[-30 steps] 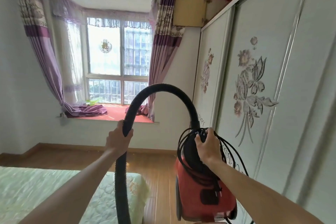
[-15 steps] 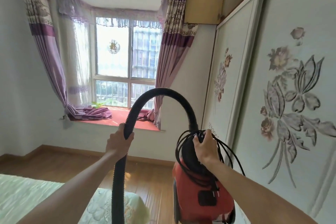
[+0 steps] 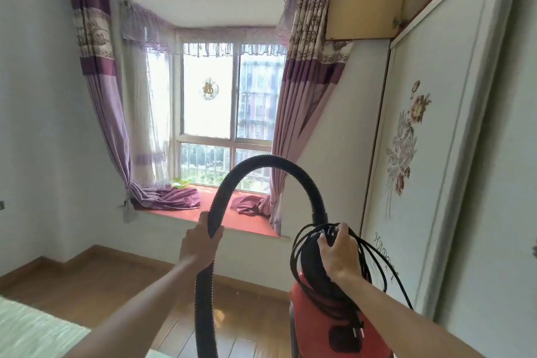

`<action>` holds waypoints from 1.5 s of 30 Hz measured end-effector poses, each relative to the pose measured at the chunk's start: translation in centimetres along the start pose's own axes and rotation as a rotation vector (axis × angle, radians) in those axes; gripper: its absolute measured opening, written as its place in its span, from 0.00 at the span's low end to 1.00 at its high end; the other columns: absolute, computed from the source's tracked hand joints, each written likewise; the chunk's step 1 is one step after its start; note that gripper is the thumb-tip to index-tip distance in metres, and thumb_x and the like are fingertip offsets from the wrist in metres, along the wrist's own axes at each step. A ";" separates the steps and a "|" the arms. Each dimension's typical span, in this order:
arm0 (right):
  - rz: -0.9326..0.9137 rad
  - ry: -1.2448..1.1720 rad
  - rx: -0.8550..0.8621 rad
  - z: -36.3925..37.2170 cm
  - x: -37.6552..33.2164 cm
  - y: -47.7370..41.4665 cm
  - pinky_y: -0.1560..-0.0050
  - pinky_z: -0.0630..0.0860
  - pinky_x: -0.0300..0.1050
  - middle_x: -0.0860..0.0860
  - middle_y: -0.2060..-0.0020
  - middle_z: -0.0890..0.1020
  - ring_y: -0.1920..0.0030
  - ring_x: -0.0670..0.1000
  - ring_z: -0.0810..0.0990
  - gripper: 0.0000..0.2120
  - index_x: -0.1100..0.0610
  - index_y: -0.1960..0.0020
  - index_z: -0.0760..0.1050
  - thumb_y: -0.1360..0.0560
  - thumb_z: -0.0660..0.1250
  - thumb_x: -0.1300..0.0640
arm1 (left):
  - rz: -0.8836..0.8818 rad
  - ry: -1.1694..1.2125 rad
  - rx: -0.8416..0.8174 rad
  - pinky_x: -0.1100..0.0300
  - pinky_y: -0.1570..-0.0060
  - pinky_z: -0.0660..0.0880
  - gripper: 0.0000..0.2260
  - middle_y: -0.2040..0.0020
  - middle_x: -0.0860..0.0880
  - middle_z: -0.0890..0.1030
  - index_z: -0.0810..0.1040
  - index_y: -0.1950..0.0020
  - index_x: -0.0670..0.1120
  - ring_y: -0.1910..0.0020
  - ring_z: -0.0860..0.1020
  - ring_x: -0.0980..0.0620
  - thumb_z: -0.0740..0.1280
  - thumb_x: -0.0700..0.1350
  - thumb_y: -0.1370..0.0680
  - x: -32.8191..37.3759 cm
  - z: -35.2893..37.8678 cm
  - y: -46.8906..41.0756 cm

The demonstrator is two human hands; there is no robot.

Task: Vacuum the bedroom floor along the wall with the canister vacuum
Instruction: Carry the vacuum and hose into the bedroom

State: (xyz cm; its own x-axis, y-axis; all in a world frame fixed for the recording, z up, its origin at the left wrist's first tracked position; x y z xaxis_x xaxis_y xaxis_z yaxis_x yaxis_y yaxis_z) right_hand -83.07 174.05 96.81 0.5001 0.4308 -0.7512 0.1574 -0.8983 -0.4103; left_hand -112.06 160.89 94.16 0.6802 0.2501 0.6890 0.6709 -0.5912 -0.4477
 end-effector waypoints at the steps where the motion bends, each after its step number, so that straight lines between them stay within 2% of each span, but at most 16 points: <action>1: 0.002 -0.006 -0.001 0.7 0.3 -1.0 0.64 0.78 0.50 0.50 0.64 0.75 0.64 0.52 0.77 0.11 0.60 0.47 0.68 0.21 0.66 0.54 | -0.003 -0.007 0.000 0.58 0.70 0.78 0.19 0.58 0.47 0.80 0.68 0.32 0.45 0.68 0.81 0.49 0.66 0.50 0.19 -0.1 0.7 -1.0; 4: 0.009 -0.016 -0.005 3.0 1.4 -4.0 0.64 0.73 0.45 0.47 0.65 0.74 0.64 0.51 0.76 0.11 0.61 0.47 0.68 0.21 0.66 0.55 | -0.002 -0.030 -0.004 0.54 0.68 0.81 0.19 0.59 0.47 0.81 0.67 0.31 0.46 0.68 0.81 0.48 0.65 0.51 0.19 -0.5 3.0 -4.2; 9: 0.060 -0.038 -0.019 7.1 3.0 -9.6 0.61 0.78 0.51 0.53 0.61 0.79 0.62 0.54 0.80 0.11 0.59 0.48 0.68 0.21 0.66 0.53 | 0.001 -0.059 -0.017 0.51 0.63 0.82 0.20 0.59 0.47 0.81 0.66 0.31 0.48 0.66 0.81 0.46 0.65 0.52 0.20 -1.6 7.1 -10.0; 14: 0.017 0.009 -0.030 12.5 3.3 -16.8 0.61 0.79 0.51 0.51 0.61 0.78 0.59 0.56 0.81 0.11 0.59 0.48 0.67 0.21 0.65 0.52 | -0.023 -0.059 0.004 0.55 0.66 0.79 0.19 0.60 0.46 0.81 0.67 0.31 0.48 0.67 0.81 0.46 0.65 0.51 0.20 -3.5 12.0 -18.4; 17: -0.019 0.044 -0.041 15.2 3.3 -21.2 0.58 0.79 0.52 0.51 0.61 0.79 0.59 0.55 0.81 0.11 0.59 0.47 0.68 0.21 0.65 0.52 | -0.034 -0.044 0.018 0.51 0.64 0.81 0.18 0.60 0.45 0.81 0.67 0.32 0.48 0.66 0.81 0.44 0.65 0.51 0.19 -4.9 14.2 -23.4; 21: -0.040 0.051 -0.016 17.7 3.2 -26.5 0.61 0.78 0.48 0.51 0.61 0.79 0.62 0.52 0.78 0.11 0.59 0.46 0.68 0.21 0.65 0.53 | -0.015 -0.010 0.035 0.48 0.61 0.82 0.18 0.58 0.45 0.81 0.67 0.32 0.46 0.65 0.81 0.44 0.66 0.49 0.20 -5.6 16.1 -29.2; 27: -0.041 0.052 -0.039 22.0 2.7 -33.2 0.61 0.78 0.50 0.55 0.57 0.81 0.59 0.56 0.81 0.12 0.59 0.46 0.68 0.21 0.65 0.53 | -0.023 -0.060 0.038 0.49 0.60 0.80 0.19 0.57 0.45 0.79 0.68 0.32 0.46 0.63 0.81 0.43 0.66 0.50 0.19 -6.9 18.1 -35.0; 30: -0.063 0.049 -0.072 24.7 2.6 -35.8 0.60 0.73 0.46 0.49 0.62 0.77 0.60 0.55 0.77 0.13 0.61 0.44 0.68 0.21 0.65 0.54 | -0.058 -0.088 0.038 0.52 0.62 0.79 0.19 0.51 0.41 0.81 0.67 0.31 0.49 0.64 0.81 0.43 0.65 0.53 0.20 -8.8 18.6 -37.3; 32: -0.080 0.047 -0.093 27.0 2.6 -37.7 0.60 0.70 0.44 0.52 0.59 0.80 0.57 0.58 0.79 0.13 0.62 0.44 0.69 0.21 0.65 0.54 | -0.072 -0.108 0.055 0.54 0.64 0.77 0.19 0.48 0.40 0.81 0.67 0.32 0.51 0.64 0.81 0.45 0.64 0.55 0.20 -10.2 18.7 -38.9; 34: -0.100 0.032 -0.114 29.8 2.5 -39.6 0.59 0.70 0.44 0.58 0.55 0.82 0.53 0.61 0.81 0.13 0.63 0.44 0.69 0.21 0.65 0.54 | -0.082 -0.138 0.063 0.55 0.63 0.75 0.19 0.51 0.44 0.81 0.68 0.31 0.48 0.62 0.80 0.46 0.64 0.53 0.19 -11.2 18.6 -40.6; 38: -0.134 -0.004 -0.174 35.8 2.1 -43.9 0.59 0.72 0.46 0.57 0.56 0.80 0.55 0.60 0.81 0.13 0.62 0.43 0.69 0.21 0.65 0.54 | -0.138 -0.177 0.099 0.55 0.60 0.77 0.18 0.55 0.46 0.80 0.68 0.33 0.46 0.61 0.80 0.45 0.64 0.52 0.19 -13.2 18.5 -44.8; 40: -0.146 -0.025 -0.209 39.1 1.6 -46.3 0.58 0.75 0.48 0.56 0.57 0.80 0.54 0.60 0.81 0.13 0.61 0.44 0.69 0.21 0.65 0.53 | -0.171 -0.200 0.118 0.50 0.55 0.80 0.18 0.55 0.46 0.82 0.68 0.33 0.46 0.59 0.82 0.44 0.64 0.52 0.19 -14.5 18.6 -47.1; 42: -0.162 -0.046 -0.252 42.5 0.9 -48.7 0.55 0.76 0.51 0.57 0.56 0.80 0.52 0.62 0.80 0.14 0.61 0.43 0.69 0.22 0.66 0.52 | -0.202 -0.249 0.150 0.49 0.47 0.79 0.18 0.54 0.45 0.82 0.68 0.33 0.46 0.55 0.83 0.42 0.64 0.52 0.19 -15.6 18.8 -49.4; 45: -0.188 -0.070 -0.327 47.3 -0.8 -51.8 0.56 0.72 0.48 0.54 0.60 0.76 0.53 0.61 0.80 0.16 0.62 0.39 0.68 0.21 0.65 0.53 | -0.248 -0.282 0.213 0.55 0.55 0.75 0.16 0.51 0.44 0.81 0.69 0.34 0.44 0.54 0.81 0.42 0.64 0.50 0.18 -17.1 18.9 -52.6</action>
State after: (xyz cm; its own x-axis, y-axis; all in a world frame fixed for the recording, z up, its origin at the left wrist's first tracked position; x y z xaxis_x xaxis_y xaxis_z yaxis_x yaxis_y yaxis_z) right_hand -131.87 224.36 94.18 0.3788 0.5853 -0.7169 0.5100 -0.7784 -0.3661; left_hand -153.39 202.20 95.14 0.5250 0.5822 0.6208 0.8501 -0.3224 -0.4164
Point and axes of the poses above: each hand's wrist, its own y-axis away from the middle knuckle, its own z-axis out of the palm, x = y × z, the point moved 3 cm from there along -y, towards the middle knuckle
